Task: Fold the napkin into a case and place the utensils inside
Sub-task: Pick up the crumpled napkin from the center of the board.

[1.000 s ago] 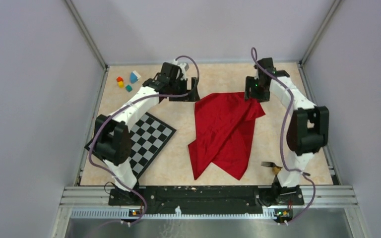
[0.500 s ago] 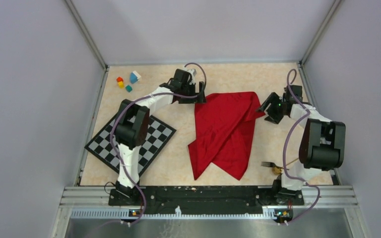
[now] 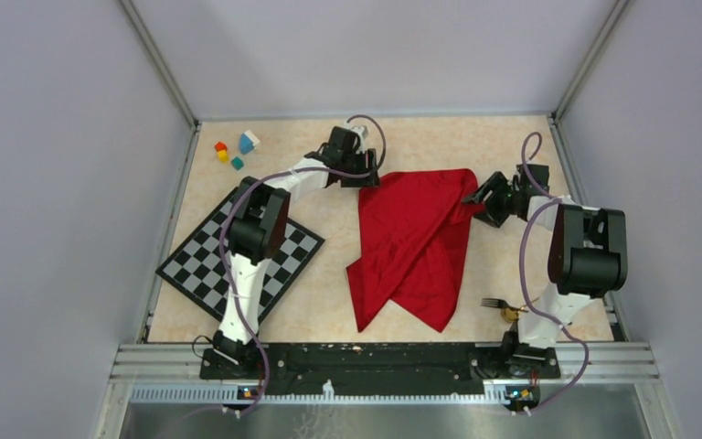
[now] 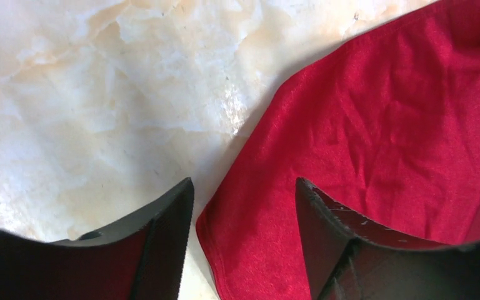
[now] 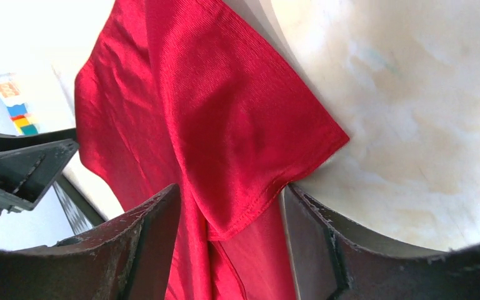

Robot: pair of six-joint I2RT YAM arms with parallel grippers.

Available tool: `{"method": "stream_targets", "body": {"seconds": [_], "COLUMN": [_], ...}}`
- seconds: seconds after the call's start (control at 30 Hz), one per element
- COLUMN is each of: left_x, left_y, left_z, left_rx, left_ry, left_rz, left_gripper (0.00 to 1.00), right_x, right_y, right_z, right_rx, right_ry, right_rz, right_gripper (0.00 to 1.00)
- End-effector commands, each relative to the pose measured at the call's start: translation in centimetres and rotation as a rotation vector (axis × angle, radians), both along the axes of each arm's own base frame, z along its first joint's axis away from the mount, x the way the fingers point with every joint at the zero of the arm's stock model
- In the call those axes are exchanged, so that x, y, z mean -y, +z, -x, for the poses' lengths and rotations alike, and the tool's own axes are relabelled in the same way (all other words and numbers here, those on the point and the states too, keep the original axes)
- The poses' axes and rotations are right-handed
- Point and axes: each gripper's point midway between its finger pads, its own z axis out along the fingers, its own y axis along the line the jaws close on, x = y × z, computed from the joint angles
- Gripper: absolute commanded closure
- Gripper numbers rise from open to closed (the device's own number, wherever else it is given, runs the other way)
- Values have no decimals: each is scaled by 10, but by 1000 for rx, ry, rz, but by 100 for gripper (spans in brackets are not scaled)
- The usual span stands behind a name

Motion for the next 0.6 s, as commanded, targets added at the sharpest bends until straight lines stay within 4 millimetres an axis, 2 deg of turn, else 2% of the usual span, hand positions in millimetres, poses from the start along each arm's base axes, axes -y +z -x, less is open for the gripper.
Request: {"method": "stream_targets", "body": {"seconds": [0.0, 0.07, 0.13, 0.27, 0.3, 0.43, 0.57], "left_x": [2, -1, -7, -26, -31, -52, -68], "left_y": [-4, 1, 17, 60, 76, 142, 206], "left_z": [-17, -24, -32, -46, -47, -39, -4], "left_rx": [27, 49, 94, 183, 207, 311, 413], "left_ry": [-4, 8, 25, 83, 93, 152, 154], "left_rz": [-10, -25, -45, -82, -84, -93, -50], "left_gripper": [41, 57, 71, 95, 100, 100, 100], "right_x": [-2, -3, 2, 13, 16, 19, 11], "right_y": [-12, -13, -9, 14, 25, 71, 135], "right_z": [-15, -20, -27, -40, -42, -36, -13], "right_rx": [27, 47, 76, 149, 171, 231, 345], "right_ry": [-29, -38, -58, -42, -32, 38, 84], "right_rz": [1, 1, 30, 123, 159, 316, 415], "right_gripper": [40, 47, 60, 100, 100, 100, 100]}}
